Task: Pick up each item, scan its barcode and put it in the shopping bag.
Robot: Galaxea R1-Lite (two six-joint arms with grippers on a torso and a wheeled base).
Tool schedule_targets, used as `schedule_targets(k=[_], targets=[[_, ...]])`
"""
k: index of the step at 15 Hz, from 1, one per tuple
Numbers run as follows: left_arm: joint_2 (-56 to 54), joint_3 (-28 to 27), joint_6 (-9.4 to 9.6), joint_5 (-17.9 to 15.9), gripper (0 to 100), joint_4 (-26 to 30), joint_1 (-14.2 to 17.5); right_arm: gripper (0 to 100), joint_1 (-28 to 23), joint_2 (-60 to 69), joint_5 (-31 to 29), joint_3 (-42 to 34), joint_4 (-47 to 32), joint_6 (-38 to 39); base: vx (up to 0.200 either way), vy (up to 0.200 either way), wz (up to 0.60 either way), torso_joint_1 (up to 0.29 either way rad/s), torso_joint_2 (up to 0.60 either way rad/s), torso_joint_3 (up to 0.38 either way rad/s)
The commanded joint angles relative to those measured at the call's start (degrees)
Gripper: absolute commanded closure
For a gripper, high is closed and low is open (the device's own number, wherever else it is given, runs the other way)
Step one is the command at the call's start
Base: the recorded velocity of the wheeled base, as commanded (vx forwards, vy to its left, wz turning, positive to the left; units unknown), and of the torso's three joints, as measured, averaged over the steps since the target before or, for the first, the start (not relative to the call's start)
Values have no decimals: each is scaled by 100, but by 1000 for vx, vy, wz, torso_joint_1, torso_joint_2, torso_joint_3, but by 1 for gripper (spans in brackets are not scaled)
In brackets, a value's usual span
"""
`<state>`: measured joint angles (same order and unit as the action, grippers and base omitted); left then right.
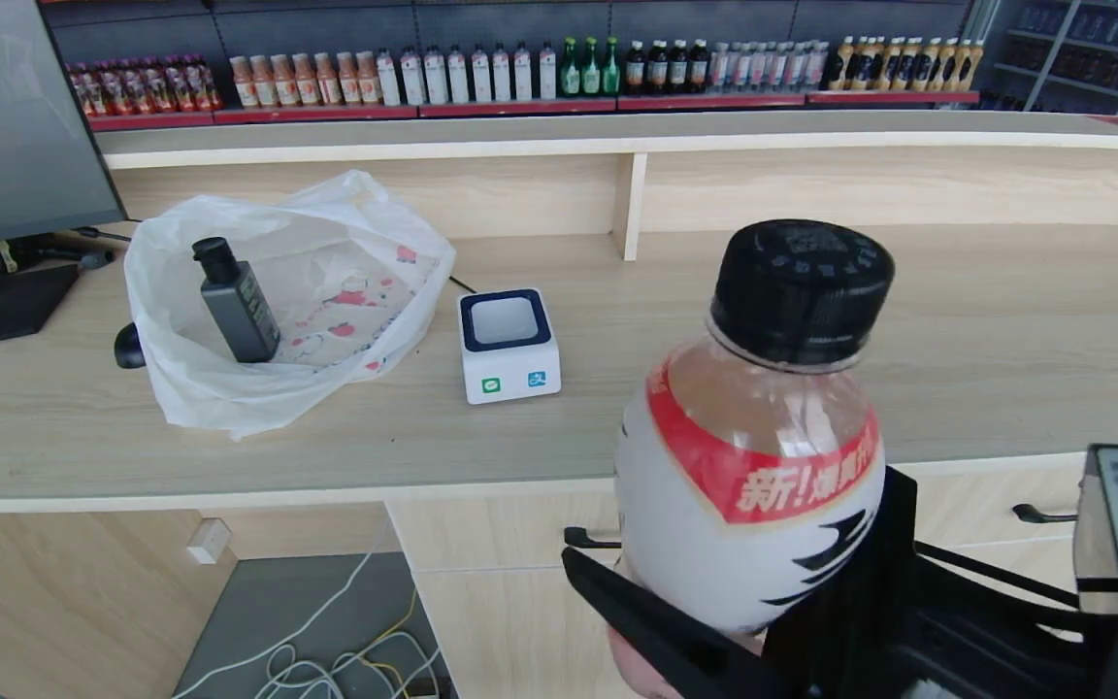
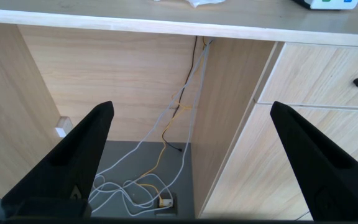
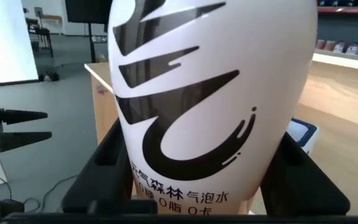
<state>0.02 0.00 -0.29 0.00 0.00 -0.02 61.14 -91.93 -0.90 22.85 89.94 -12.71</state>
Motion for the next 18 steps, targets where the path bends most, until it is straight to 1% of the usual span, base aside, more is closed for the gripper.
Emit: schedule_targets(k=[1, 4, 6, 7, 8, 9, 10, 13, 15, 17, 18], targets=[[-2, 0, -6, 0, 0, 0, 2, 100, -858, -229, 20, 475, 6, 639, 0, 0, 0, 0, 0, 0], [-2, 0, 3, 0, 0, 0, -6, 100, -1851, -308, 29, 510, 6, 1667, 0, 0, 0, 0, 0, 0], [-2, 0, 3, 0, 0, 0, 2, 100, -2387, -326, 29, 546, 6, 2150, 0, 0, 0, 0, 0, 0], [-2, 0, -6, 0, 0, 0, 2, 100, -2633, -387, 29, 625, 6, 2221, 0, 0, 0, 0, 0, 0], [-2, 0, -6, 0, 0, 0, 2, 100, -2774, -457, -6, 800, 6, 2168, 0, 0, 0, 0, 0, 0], [-2, 0, -6, 0, 0, 0, -6, 100, -2985, -466, -59, 923, 6, 2019, 0, 0, 0, 0, 0, 0], [-2, 0, 3, 0, 0, 0, 2, 100, -3134, -475, -59, 950, 6, 1711, 0, 0, 0, 0, 0, 0], [-2, 0, 12, 0, 0, 0, 2, 100, -3196, -475, -68, 976, 6, 1474, 0, 0, 0, 0, 0, 0], [-2, 0, -6, 0, 0, 0, 2, 100, -3319, -510, -59, 1134, 6, 1482, 0, 0, 0, 0, 0, 0], [-2, 0, -6, 0, 0, 0, 2, 100, -3319, -519, -59, 1117, 6, 1482, 0, 0, 0, 0, 0, 0], [-2, 0, -6, 0, 0, 0, 2, 100, -3327, -510, -59, 1082, 6, 1482, 0, 200, 0, -2, 7, 2]])
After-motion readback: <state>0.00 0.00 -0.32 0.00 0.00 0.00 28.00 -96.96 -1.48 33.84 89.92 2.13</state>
